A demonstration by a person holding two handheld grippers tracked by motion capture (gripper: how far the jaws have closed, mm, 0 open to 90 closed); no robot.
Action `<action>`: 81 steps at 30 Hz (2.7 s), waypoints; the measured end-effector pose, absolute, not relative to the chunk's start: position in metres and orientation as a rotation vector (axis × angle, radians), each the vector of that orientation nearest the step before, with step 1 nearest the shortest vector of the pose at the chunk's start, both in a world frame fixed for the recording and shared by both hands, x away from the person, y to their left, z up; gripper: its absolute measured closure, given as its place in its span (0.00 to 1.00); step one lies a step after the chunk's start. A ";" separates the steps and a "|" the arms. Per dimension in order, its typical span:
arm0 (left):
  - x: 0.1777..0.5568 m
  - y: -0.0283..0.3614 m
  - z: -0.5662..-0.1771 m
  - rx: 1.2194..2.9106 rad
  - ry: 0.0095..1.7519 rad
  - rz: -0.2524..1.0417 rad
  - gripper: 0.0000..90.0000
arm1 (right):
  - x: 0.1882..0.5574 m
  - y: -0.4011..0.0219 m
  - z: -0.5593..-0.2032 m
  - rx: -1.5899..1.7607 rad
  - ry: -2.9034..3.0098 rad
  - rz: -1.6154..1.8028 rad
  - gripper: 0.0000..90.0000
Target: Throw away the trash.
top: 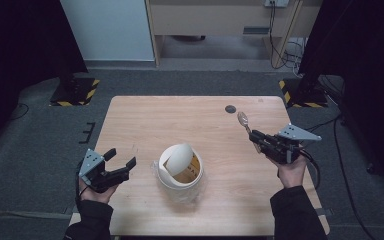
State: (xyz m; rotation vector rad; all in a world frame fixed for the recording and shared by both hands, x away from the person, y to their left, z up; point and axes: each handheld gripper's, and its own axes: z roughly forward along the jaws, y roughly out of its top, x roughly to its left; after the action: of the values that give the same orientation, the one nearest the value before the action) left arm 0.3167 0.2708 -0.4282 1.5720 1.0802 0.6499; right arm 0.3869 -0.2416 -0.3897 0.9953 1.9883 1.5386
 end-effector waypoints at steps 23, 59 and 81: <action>0.322 0.218 -0.349 1.445 0.877 0.651 0.18 | 0.369 -0.224 -0.359 0.828 1.925 1.710 0.88; 0.333 0.108 -0.319 1.494 0.718 0.515 0.24 | 0.357 -0.182 -0.358 0.707 1.980 1.832 0.88; 0.334 0.087 -0.319 1.491 0.783 0.431 0.40 | 0.349 -0.163 -0.359 0.613 2.033 1.899 0.88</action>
State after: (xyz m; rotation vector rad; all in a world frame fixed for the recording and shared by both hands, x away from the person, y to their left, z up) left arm 0.3336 0.0869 -0.3193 1.4910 0.7826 0.4314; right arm 0.3490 -0.1634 -0.3589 0.6126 2.0333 1.8985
